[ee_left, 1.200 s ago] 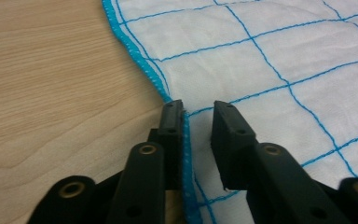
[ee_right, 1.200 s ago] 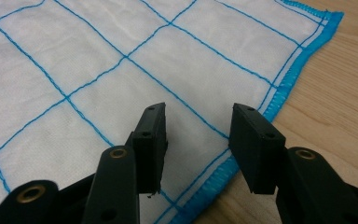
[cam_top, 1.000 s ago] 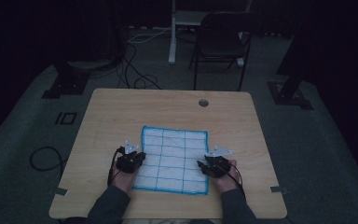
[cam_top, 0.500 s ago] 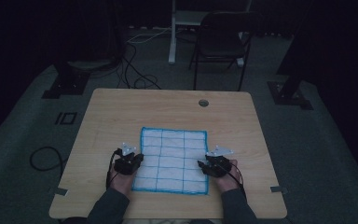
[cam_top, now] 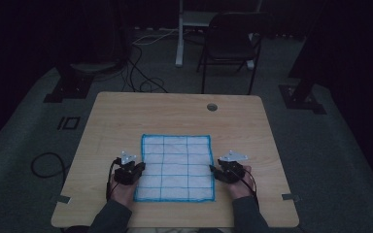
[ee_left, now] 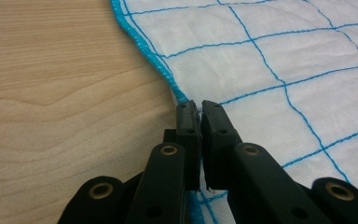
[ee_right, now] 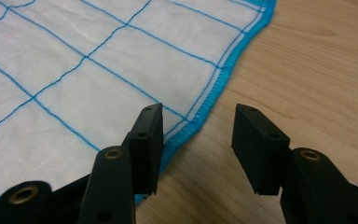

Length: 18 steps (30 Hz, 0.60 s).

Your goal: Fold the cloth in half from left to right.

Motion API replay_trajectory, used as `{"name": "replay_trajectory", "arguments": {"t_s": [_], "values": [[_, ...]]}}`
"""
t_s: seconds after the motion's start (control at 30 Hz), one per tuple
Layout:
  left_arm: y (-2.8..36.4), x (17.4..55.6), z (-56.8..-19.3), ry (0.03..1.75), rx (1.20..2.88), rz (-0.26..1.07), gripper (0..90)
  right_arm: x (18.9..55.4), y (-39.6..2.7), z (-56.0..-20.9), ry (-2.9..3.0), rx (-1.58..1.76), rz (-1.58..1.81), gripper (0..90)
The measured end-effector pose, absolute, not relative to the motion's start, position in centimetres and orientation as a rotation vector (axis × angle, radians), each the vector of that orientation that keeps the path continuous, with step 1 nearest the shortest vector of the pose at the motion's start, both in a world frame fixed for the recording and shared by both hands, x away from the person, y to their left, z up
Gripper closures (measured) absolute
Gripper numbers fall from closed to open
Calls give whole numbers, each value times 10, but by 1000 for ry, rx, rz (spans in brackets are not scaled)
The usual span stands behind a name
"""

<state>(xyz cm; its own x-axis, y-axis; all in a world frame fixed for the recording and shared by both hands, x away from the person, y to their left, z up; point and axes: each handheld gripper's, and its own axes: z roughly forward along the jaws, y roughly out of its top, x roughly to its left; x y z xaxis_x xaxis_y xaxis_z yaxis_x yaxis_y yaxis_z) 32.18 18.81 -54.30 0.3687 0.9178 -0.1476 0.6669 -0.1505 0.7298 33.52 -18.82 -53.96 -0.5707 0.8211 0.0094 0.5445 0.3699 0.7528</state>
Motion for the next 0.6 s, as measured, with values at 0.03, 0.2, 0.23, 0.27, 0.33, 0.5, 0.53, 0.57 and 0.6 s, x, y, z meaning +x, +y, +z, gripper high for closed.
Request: {"name": "replay_trajectory", "arguments": {"t_s": [0.03,0.2,0.23,0.27,0.33,0.5,0.53,0.57,0.6], "values": [[189,322,-543,1371,1894,428,872,335,-189,-539,2263,1198,1038,538],[191,322,-541,1349,1880,414,873,335,-192,-538,2236,1212,1048,542],[192,322,-541,1350,1877,409,873,335,-192,-538,2233,1215,1047,543],[192,322,-541,1349,1874,404,875,335,-193,-538,2232,1216,1047,544],[192,323,-540,1348,1863,401,875,335,-193,-537,2229,1217,1047,546],[193,323,-533,1324,1858,404,875,335,-194,-538,2227,1217,1047,548],[193,323,-532,1317,1858,406,876,335,-193,-538,2230,1216,1042,550],[192,323,-530,1312,1854,405,876,335,-193,-538,2231,1218,1039,550],[192,323,-528,1304,1855,405,876,335,-193,-538,2232,1218,1037,551]]}}
